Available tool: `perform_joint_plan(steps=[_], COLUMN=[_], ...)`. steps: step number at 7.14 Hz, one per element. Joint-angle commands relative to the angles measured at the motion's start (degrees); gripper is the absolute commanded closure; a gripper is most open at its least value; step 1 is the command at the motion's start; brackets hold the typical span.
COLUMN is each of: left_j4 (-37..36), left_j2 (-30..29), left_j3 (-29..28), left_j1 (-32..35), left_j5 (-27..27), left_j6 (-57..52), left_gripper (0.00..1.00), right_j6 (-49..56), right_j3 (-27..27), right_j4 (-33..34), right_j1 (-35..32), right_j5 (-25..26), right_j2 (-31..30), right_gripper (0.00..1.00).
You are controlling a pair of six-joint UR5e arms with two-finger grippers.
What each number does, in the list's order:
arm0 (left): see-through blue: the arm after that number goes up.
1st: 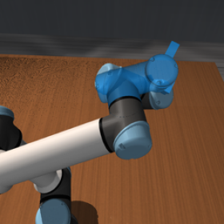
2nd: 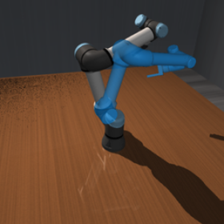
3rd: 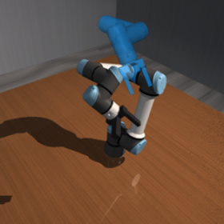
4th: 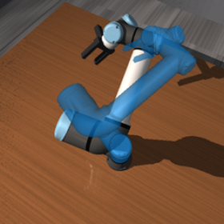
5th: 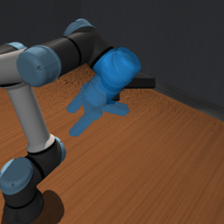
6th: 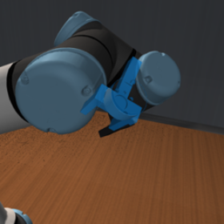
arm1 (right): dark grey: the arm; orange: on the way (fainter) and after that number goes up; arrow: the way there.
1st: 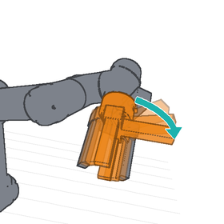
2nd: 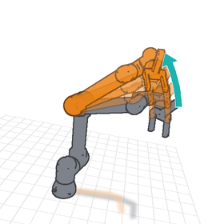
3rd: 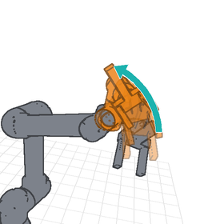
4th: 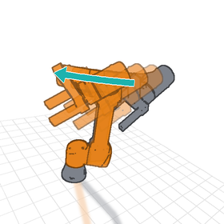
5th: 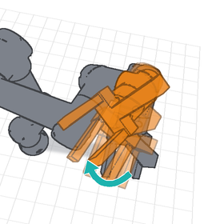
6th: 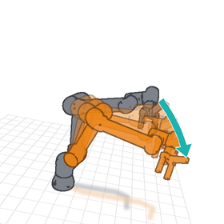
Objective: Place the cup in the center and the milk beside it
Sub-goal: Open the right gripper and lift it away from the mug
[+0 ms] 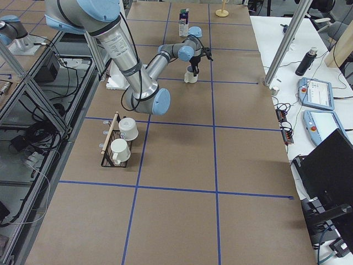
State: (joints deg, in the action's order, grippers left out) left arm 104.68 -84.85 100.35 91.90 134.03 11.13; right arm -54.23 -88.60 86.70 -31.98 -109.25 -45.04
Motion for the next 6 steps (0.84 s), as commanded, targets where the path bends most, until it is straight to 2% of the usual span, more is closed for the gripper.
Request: perform_joint_plan(steps=[1, 3, 4, 5, 6], left_j4=[0.0, 0.0, 0.0, 0.09, 0.52], left_j2=[0.04, -0.05, -0.4, -1.01, -2.06], left_j3=[0.2, -0.06, 0.11, 0.37, 1.33], left_j1=[0.04, -0.05, -0.05, -0.31, -0.57], left_j5=[0.0, -0.09, -0.09, 0.0, -0.09], left_j6=[0.12, 0.2, 0.47, 4.65, 8.78], left_gripper=[0.01, 0.01, 0.01, 0.01, 0.01], right_j6=[-1.57, -2.64, -2.2, -1.42, 1.81], right_j3=[-1.56, -7.68, -13.9, -17.79, -19.14], right_j4=[-0.04, 0.75, 0.84, 0.84, 0.84], right_j1=[-0.01, -1.06, -3.59, -7.97, -11.84], right_j5=[0.18, -0.69, -2.96, -7.33, -9.99], right_j2=[0.21, -2.49, -8.6, -13.71, -16.72], right_gripper=[0.0, 0.0, 0.0, 0.0, 0.0])
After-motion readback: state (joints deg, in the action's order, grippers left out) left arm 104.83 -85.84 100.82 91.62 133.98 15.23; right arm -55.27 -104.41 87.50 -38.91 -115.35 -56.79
